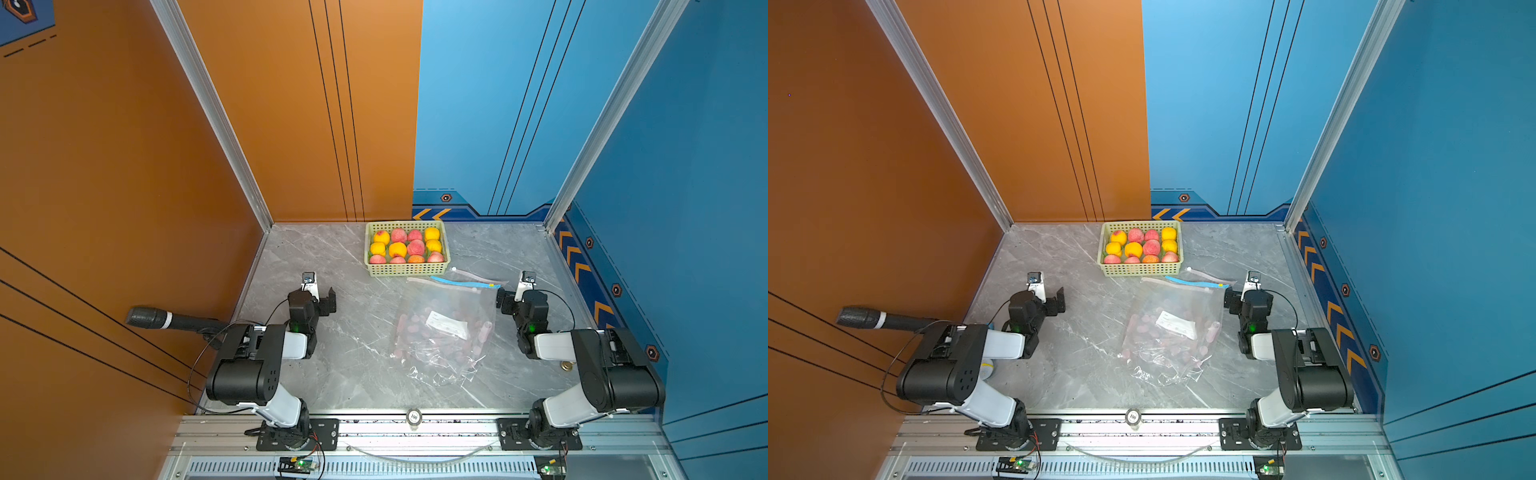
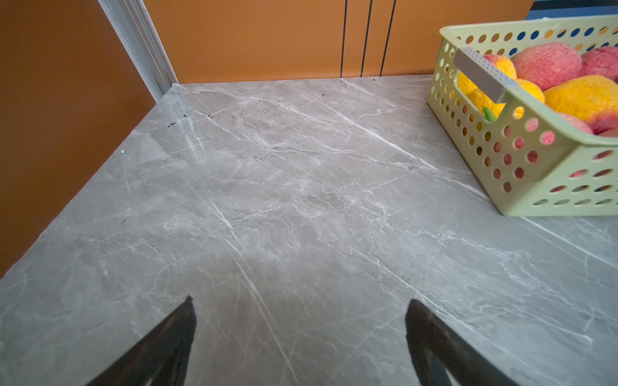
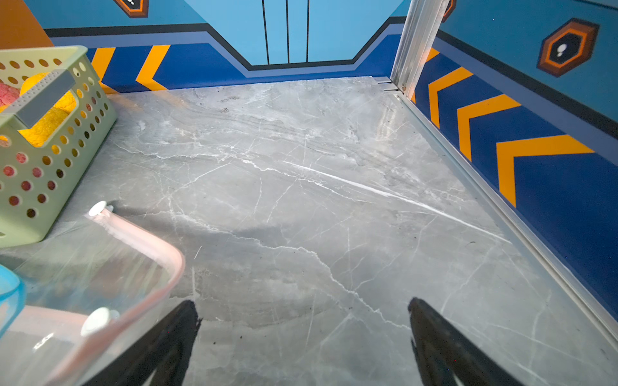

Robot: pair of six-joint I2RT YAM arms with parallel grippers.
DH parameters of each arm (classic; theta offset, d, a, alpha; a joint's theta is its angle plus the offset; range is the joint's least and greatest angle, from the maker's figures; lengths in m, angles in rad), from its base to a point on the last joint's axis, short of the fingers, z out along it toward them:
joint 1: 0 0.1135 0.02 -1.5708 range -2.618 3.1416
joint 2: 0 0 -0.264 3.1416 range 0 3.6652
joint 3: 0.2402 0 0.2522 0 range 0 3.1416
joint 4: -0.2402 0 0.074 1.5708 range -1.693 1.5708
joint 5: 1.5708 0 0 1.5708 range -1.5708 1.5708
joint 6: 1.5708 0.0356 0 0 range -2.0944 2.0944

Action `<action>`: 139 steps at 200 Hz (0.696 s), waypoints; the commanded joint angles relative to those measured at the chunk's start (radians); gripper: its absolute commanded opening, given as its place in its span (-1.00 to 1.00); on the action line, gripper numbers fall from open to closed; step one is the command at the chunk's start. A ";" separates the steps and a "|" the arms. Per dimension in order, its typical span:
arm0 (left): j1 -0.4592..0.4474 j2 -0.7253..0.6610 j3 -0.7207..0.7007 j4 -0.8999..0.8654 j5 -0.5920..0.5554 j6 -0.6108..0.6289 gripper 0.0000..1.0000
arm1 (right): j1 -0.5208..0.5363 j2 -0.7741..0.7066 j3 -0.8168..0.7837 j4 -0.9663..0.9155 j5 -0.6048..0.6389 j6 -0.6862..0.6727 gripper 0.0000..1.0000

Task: Place the peach in a zip-top bag and seal the zipper
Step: Pick up the zipper food storage bag.

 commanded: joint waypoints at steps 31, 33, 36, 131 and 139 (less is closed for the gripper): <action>0.013 -0.016 -0.002 0.020 0.029 -0.013 0.95 | -0.010 -0.012 0.019 -0.011 0.006 0.010 1.00; 0.013 -0.017 -0.004 0.026 0.029 -0.015 0.95 | -0.011 -0.014 0.019 -0.011 0.007 0.012 1.00; 0.013 -0.016 -0.009 0.036 0.027 -0.017 0.95 | -0.013 -0.015 0.019 -0.012 0.009 0.015 1.00; 0.002 -0.214 -0.066 -0.025 -0.042 -0.020 0.95 | -0.035 -0.218 0.074 -0.275 0.054 0.047 0.99; -0.005 -0.246 -0.068 -0.045 -0.059 -0.017 0.95 | -0.035 -0.249 0.081 -0.305 0.067 0.051 1.00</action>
